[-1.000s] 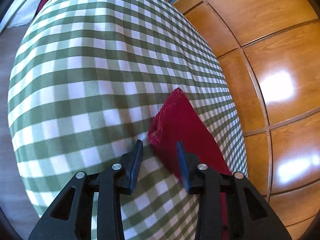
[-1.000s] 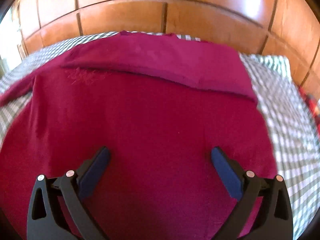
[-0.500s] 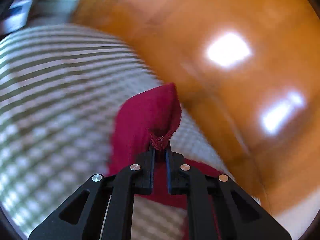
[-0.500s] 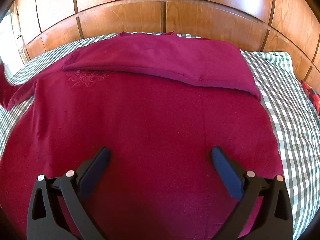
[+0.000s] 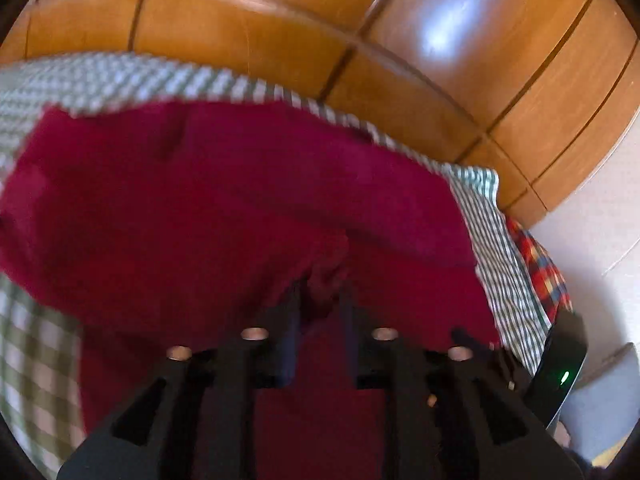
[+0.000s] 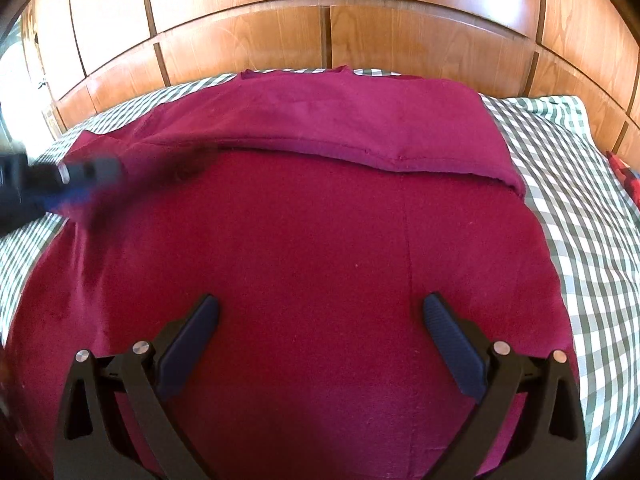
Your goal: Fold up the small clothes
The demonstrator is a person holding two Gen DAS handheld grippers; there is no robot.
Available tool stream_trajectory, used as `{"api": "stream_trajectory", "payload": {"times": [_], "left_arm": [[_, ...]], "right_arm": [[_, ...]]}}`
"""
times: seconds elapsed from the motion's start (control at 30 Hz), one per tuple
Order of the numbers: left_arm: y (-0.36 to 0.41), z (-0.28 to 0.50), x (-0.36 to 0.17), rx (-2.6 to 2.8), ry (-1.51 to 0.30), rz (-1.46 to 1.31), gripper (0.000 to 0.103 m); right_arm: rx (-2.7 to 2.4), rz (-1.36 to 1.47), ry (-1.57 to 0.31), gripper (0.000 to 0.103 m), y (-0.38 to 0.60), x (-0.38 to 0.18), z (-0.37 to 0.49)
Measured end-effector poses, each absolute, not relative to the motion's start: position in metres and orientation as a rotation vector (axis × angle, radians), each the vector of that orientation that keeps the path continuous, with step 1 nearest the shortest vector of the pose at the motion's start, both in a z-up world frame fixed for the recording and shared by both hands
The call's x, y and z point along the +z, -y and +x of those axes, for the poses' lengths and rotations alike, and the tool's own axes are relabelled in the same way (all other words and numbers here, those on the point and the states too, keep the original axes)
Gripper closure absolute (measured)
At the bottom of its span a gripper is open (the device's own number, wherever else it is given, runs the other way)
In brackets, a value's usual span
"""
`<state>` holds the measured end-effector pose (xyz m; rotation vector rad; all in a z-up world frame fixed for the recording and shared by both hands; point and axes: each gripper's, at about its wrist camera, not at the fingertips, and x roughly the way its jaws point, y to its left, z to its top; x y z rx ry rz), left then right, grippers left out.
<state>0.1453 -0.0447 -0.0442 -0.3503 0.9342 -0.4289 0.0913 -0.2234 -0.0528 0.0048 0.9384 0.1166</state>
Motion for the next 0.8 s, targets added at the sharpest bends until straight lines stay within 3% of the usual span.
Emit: {"api": "stream_trajectory", "payload": {"times": [0.23,0.4,0.67,0.73,0.77,0.8], "left_arm": [[0.015,0.105,-0.046,-0.406,-0.883,-0.348,0.07],[-0.006,0.103,-0.063,-0.295,-0.905,-0.331,0.071],[-0.007,0.105,-0.077,-0.285,-0.886,-0.331,0.07],[-0.004,0.103,-0.078,-0.285,-0.876,-0.317,0.071],[-0.003,0.102,-0.078,-0.285,-0.87,-0.308,0.07],[-0.003,0.101,-0.078,-0.284,-0.867,-0.303,0.07]], "right_arm": [[0.135,0.048,-0.962,0.002,0.226,-0.044,0.095],[0.273,0.276,-0.986,0.03,0.222,-0.025,0.114],[0.365,0.29,-1.092,0.033,0.161,-0.038,0.168],[0.349,0.208,-1.074,0.056,0.144,-0.035,0.173],[0.354,0.168,-1.078,0.082,0.138,-0.032,0.176],[0.349,0.124,-1.077,0.093,0.133,-0.027,0.178]]}}
